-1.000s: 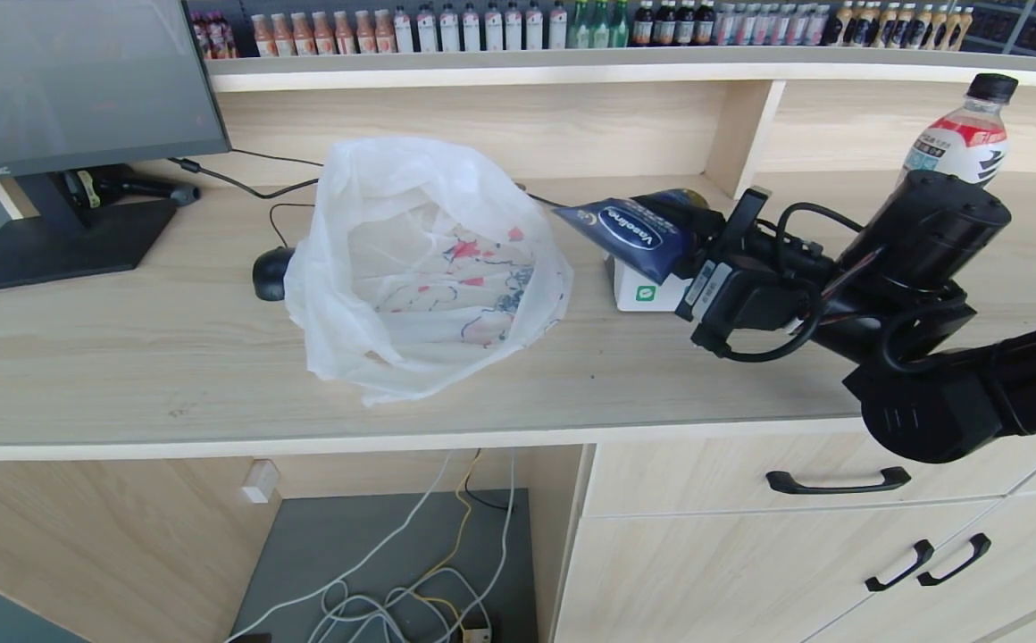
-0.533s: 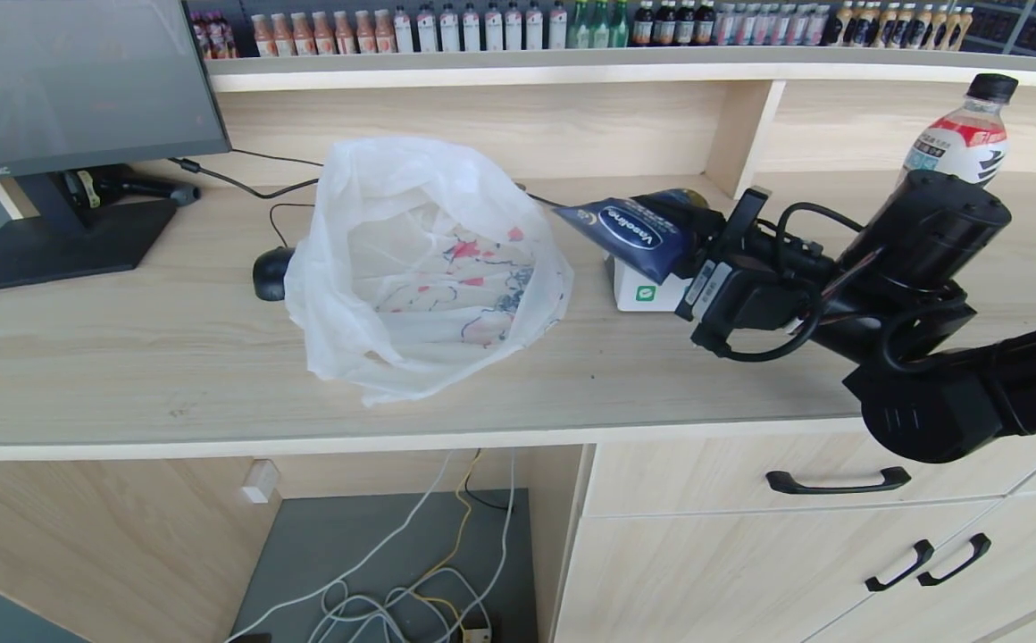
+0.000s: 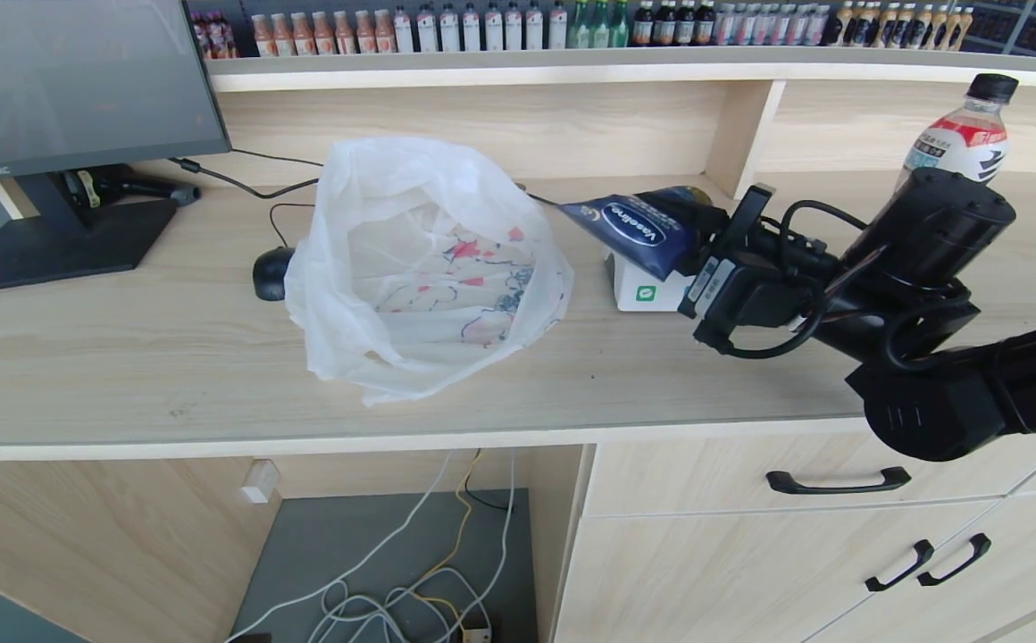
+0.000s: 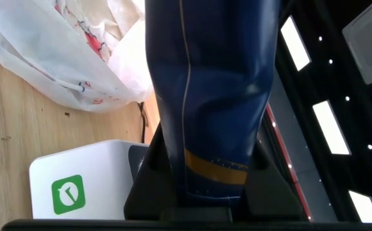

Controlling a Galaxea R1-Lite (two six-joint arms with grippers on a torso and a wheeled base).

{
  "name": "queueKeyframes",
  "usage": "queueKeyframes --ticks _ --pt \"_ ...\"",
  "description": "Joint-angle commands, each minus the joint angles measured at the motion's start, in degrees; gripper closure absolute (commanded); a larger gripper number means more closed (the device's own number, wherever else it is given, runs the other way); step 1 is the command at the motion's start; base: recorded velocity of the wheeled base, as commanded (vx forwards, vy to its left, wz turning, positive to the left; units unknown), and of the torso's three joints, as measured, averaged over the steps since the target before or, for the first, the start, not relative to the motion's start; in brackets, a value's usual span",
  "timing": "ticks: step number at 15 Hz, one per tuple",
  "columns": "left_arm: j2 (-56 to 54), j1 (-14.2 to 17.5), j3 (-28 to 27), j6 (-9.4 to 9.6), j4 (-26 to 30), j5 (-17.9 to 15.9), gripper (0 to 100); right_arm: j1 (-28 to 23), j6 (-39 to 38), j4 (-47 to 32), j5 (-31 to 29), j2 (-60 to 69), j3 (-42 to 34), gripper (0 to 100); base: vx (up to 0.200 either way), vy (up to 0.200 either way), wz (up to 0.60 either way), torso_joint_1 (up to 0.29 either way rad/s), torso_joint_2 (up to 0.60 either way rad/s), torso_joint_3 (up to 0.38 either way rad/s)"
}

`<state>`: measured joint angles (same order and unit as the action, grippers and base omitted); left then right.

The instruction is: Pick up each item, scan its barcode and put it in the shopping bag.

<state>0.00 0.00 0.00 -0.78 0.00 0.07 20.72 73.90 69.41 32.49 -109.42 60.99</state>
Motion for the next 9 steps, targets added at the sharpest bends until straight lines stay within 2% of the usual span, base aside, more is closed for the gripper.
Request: queueKeyframes --ticks 1,6,9 --pt "0.1 0.0 0.0 -0.01 0.0 0.0 0 -0.1 0.0 0.0 -0.1 0.3 0.0 100 0.0 0.0 0.0 0.0 0.0 0.0" --pt "0.1 0.0 0.0 -0.01 0.0 0.0 0 -0.2 -0.2 -1.0 -0.8 2.7 0.2 100 0.0 0.0 0.0 0.0 0.0 0.0" --pt "0.1 0.0 0.0 -0.01 0.0 0.0 0 0.0 -0.5 -6.5 -1.9 5.3 3.0 100 0.0 0.0 0.0 0.0 0.0 0.0"
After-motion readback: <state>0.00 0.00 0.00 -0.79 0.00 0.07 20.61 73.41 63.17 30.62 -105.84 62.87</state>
